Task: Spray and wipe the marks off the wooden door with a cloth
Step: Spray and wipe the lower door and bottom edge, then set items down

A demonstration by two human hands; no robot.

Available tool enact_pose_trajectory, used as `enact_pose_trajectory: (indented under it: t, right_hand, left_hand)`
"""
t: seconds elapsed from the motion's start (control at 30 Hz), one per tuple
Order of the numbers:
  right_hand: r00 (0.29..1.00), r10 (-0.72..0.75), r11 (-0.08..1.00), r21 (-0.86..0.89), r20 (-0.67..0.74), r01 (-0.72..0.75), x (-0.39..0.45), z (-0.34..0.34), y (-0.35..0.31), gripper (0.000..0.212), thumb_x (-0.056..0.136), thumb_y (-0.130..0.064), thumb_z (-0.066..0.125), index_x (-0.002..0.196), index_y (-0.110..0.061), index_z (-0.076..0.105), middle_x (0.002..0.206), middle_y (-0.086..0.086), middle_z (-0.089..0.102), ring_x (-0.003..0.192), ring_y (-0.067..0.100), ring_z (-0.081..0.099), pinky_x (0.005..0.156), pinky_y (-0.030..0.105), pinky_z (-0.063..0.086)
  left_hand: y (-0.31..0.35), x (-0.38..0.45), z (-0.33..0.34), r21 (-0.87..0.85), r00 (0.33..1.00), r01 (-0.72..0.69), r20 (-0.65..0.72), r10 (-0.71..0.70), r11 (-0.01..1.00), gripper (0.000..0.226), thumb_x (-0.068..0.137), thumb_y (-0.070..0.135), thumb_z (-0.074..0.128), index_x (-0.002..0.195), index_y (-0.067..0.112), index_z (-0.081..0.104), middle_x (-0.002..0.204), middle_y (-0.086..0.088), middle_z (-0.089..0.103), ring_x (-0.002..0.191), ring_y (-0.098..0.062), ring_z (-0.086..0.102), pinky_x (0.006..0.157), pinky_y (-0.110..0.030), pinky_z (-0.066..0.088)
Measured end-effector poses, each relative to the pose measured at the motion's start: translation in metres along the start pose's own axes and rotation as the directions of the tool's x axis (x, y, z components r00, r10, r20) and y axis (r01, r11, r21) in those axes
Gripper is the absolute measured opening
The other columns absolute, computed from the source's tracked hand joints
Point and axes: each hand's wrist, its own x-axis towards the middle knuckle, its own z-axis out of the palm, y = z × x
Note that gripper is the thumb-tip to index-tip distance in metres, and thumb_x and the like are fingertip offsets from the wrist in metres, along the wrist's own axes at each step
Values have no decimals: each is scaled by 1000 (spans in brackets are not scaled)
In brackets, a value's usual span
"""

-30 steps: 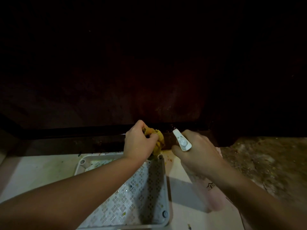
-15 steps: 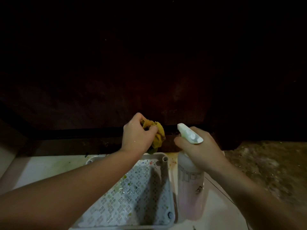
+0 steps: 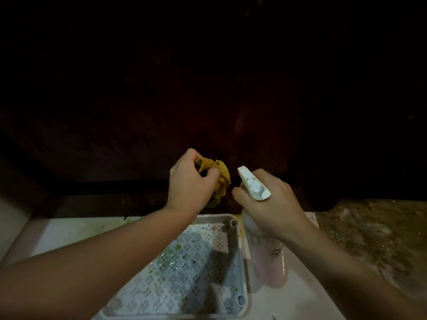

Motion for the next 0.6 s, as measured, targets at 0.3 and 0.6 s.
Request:
enact_pose_trajectory:
  t: [0.3,0.6]
  right_hand:
    - [980,150,989,24,-133,-149,3,-12,16,31,80,-25,64,57,-21,44,53,-6,46,53,15,46,49,30,33]
    - [962,268,963,5,-57,-268,-4,-20,46,17,79,-26,67,73,-20,52,69,-1,56,68,17,53,54,32,37]
  left_hand:
    - [8,7,1,100,976,-196,-72,204,975,12,87,23,64,85,25,52,87,10,54,78,-3,54,62,-13,44]
    - [21,-5,48,209,960,-277,36,276,938,11,81,2,69,77,10,64,75,6,53,66,-10,52,56,-26,49]
